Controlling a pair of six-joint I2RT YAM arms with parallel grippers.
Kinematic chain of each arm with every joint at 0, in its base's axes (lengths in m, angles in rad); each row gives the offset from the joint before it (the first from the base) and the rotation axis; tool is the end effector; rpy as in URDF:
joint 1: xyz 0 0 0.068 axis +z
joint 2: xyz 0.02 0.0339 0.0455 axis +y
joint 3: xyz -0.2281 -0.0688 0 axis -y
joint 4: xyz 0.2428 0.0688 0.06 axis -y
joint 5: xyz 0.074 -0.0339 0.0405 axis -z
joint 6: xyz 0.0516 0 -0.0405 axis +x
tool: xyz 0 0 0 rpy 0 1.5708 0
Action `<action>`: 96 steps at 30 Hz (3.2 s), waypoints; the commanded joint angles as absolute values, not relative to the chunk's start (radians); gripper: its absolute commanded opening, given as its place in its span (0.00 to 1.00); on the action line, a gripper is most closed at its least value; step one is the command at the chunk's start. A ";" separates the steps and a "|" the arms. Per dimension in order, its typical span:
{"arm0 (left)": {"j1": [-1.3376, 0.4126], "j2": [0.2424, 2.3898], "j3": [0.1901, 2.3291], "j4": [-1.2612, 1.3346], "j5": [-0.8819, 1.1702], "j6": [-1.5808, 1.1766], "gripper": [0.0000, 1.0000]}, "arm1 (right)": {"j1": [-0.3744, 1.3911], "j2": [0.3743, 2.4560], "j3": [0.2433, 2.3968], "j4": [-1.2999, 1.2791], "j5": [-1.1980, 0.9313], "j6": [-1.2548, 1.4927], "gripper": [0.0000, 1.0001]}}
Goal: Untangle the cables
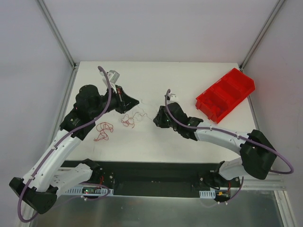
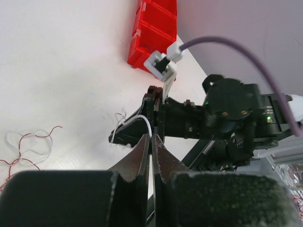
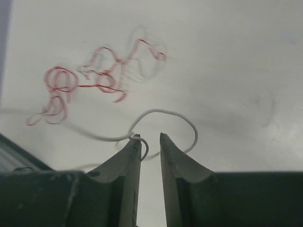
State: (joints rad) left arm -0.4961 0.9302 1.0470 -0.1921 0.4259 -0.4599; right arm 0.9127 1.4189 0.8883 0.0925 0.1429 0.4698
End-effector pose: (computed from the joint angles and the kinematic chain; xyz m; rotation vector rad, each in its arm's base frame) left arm 0.1996 -0.1323 0.3752 0.3758 1.7125 -1.0634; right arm 0.2129 0.2633 0.2148 -0.3646 2.0505 0.7286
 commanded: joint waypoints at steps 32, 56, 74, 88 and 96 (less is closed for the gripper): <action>-0.491 1.138 1.147 -0.184 0.896 -0.443 0.00 | 0.686 1.184 1.028 0.080 -0.710 -0.138 0.77; -0.489 1.157 1.164 -0.184 0.836 -0.469 0.00 | 0.920 1.141 0.943 0.179 -0.152 -0.183 0.21; -0.351 1.083 1.181 -0.285 0.663 -0.378 0.97 | 0.792 0.956 0.845 0.077 0.138 -0.091 0.00; -0.350 1.141 1.158 -0.345 0.469 -0.178 0.98 | 0.177 0.988 1.185 -0.304 0.298 -0.066 0.00; -0.350 1.174 1.062 -0.284 0.489 -0.189 0.95 | -0.024 1.213 1.370 -0.310 0.334 -0.049 0.00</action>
